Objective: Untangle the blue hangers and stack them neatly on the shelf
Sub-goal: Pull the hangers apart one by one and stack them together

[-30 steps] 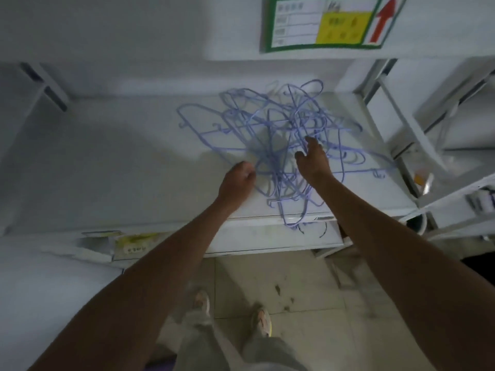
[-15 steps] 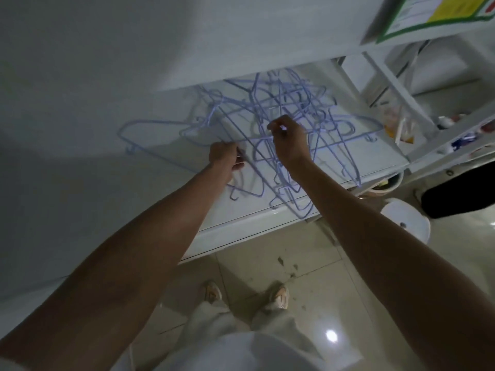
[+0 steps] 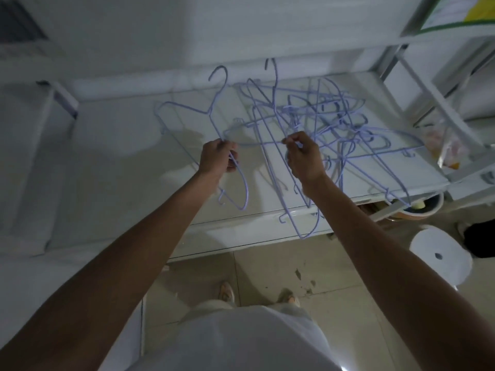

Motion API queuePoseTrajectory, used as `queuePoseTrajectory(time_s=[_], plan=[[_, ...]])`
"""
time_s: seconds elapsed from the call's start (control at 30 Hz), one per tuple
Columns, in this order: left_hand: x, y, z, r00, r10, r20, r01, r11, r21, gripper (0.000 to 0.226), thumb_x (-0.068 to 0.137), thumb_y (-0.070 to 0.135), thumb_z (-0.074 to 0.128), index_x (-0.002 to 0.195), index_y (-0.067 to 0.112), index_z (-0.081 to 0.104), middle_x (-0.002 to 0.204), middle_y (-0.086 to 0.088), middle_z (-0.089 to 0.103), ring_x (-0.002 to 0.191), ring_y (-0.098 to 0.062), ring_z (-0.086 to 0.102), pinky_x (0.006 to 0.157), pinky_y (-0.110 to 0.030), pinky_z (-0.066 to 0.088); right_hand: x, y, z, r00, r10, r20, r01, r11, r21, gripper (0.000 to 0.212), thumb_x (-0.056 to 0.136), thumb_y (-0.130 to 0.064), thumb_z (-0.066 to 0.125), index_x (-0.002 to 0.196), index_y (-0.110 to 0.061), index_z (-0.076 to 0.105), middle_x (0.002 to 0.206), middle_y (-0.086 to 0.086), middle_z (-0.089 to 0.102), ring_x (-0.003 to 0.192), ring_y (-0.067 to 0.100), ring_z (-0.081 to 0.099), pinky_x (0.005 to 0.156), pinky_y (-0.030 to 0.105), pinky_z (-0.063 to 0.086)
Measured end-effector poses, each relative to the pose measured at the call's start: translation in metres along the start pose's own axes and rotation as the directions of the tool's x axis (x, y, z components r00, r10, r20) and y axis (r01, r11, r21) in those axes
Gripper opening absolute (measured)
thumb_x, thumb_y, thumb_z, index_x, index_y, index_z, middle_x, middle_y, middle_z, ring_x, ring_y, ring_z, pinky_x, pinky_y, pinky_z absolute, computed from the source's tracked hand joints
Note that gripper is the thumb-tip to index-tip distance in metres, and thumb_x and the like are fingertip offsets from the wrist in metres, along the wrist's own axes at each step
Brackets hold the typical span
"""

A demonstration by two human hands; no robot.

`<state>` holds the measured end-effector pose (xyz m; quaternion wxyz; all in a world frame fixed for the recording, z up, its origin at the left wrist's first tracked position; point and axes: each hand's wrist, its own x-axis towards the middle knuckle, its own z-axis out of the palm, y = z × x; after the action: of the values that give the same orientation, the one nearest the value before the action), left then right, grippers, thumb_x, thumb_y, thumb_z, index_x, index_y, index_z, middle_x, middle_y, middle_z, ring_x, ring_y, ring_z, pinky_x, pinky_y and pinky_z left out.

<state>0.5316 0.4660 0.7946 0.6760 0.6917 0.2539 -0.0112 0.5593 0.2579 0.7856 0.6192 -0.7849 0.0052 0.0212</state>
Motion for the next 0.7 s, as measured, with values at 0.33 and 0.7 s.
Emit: queuePoseTrajectory(time_s=[0.33,0.7], plan=[[-0.041,-0.003,0.003,0.996,-0.024,-0.088,0.021,0.999,-0.034,0.025,0.099,0.012,0.047,0.080,0.013,0.064,0.045,0.006,0.059,0.037,-0.006,0.057,0.048,-0.020,0.050,-0.001,-0.007,-0.063,1.000,0.022,-0.022,-0.026,0.980,-0.196,0.018,0.104,-0.019,0.042,0.094,-0.020,0.057,0.058,-0.009,0.044,0.046,0.012,0.037,0.049,0.025,0.029],[-0.066,-0.011,0.035,0.999,-0.032,-0.034,0.031,0.998,-0.048,0.024,0.101,0.014,0.045,0.090,0.009,0.066,0.059,-0.001,0.064,0.040,-0.007,0.058,0.055,-0.023,0.048,-0.010,-0.025,-0.098,0.988,-0.135,0.081,0.157,0.865,-0.477,0.020,0.105,-0.010,0.043,0.109,-0.002,0.061,0.086,0.006,0.065,0.050,0.007,0.042,0.051,0.024,0.031]])
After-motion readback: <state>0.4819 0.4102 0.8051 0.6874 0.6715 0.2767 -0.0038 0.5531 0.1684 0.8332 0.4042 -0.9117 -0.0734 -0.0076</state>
